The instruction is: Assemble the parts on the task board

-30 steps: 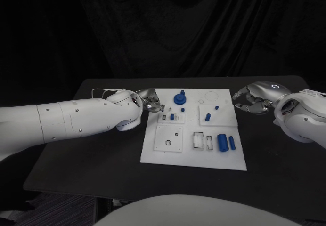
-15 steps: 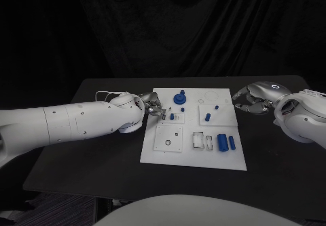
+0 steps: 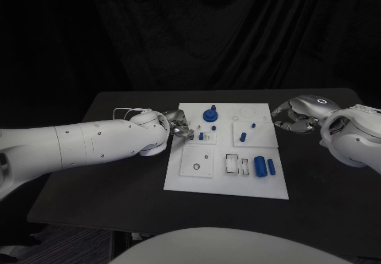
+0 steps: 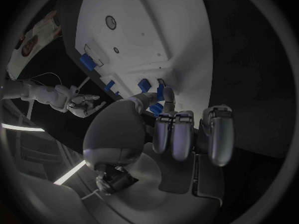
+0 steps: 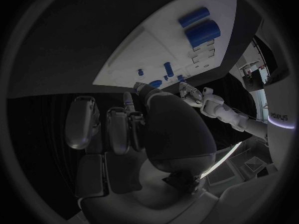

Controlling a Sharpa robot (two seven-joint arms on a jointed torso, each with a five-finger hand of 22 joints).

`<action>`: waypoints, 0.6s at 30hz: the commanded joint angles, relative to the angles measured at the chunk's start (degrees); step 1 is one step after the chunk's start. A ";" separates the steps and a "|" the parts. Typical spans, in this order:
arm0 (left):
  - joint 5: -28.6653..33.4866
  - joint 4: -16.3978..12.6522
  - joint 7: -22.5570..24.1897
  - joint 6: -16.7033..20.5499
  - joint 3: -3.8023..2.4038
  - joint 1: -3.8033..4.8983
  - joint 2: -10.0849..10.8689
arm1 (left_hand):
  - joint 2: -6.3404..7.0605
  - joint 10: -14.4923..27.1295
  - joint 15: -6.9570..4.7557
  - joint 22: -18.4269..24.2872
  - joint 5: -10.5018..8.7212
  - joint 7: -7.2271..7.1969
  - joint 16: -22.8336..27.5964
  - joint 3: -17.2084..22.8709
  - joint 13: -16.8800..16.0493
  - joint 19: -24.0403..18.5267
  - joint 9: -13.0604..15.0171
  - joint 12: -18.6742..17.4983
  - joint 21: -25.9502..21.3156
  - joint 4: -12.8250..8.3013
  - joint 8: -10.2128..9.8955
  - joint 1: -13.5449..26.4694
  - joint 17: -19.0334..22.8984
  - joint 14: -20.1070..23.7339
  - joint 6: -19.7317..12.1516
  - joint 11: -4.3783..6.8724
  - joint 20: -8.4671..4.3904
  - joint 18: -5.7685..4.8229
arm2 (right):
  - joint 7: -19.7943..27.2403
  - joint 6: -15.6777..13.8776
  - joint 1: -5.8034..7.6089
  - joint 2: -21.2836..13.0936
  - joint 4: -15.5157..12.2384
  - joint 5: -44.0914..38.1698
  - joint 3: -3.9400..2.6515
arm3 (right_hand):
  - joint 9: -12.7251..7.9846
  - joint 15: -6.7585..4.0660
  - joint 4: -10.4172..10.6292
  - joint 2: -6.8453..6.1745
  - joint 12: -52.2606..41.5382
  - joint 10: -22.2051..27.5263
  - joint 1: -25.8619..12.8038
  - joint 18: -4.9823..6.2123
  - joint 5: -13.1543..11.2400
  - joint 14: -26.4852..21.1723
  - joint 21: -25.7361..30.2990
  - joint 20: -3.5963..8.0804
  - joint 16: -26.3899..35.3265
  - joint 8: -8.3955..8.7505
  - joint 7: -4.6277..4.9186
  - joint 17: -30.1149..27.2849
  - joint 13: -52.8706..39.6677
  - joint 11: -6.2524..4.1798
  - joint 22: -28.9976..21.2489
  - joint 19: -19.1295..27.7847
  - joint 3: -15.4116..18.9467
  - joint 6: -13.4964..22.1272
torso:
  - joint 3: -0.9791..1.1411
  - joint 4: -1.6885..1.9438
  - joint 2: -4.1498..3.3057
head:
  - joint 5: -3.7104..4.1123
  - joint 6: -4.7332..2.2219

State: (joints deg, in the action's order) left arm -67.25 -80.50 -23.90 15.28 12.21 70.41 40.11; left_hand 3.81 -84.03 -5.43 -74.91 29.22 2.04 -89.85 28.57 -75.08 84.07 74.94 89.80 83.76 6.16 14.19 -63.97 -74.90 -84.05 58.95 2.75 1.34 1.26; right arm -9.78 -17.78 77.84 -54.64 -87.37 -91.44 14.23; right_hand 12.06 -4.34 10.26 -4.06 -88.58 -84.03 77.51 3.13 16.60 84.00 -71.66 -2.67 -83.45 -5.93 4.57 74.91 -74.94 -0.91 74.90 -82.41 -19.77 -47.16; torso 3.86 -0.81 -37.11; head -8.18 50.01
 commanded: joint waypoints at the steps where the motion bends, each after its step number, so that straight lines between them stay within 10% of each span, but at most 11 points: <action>1: -0.25 0.14 1.12 -0.96 -0.05 -0.12 -0.23 | -0.42 -5.97 -0.27 -12.80 0.17 -1.04 -0.15 1.30 -14.92 2.49 1.24 0.20 -0.22 -0.92 0.22 -0.04 -15.10 -5.95 0.76 0.24 -0.52 0.42 | -0.95 -0.44 -0.09 -0.13 -0.17 -0.15 -0.04 | -0.09 0.54 0.01 0.15 0.36 -3.74 -0.43 0.86 -0.35 3.63 0.36 0.05 0.25 0.29 0.08 9.09 -13.30 0.46 9.75 0.36 -0.35 -0.31 | 0.01 0.02 0.00 | 0.03 -0.01; 18: -0.25 0.78 1.60 -1.68 -0.05 -0.74 -0.69 | -0.51 -5.97 -0.27 -12.76 0.14 -1.04 -0.15 1.36 -14.92 2.43 1.22 0.20 -0.35 -0.88 0.23 -0.02 -15.10 -5.95 0.75 0.25 -0.52 0.45 | -1.09 -0.25 -0.09 -0.45 -0.41 -0.15 -0.04 | -0.15 0.54 -0.06 0.13 0.41 -3.67 -0.49 0.87 -0.35 3.59 0.46 0.04 0.32 0.33 0.07 9.03 -13.25 0.45 9.73 0.38 -0.43 -0.37 | -0.01 0.01 -0.02 | 0.04 -0.01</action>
State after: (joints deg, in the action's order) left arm -67.31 -79.72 -23.28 14.35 12.19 69.85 39.50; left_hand 3.94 -84.03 -5.42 -74.91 29.21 2.06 -89.85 28.57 -75.08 84.06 74.95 89.80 83.76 6.16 14.17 -63.83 -74.95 -84.05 58.97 2.75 1.35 1.26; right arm -9.79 -17.77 77.84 -54.98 -87.64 -91.44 14.23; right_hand 11.96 -4.34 10.26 -4.06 -88.36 -84.03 77.51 3.14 16.60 84.00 -71.37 -2.67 -83.45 -5.93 4.57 74.91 -74.93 -0.91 74.90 -82.41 -19.77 -47.16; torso 3.85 -0.79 -37.10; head -8.16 50.01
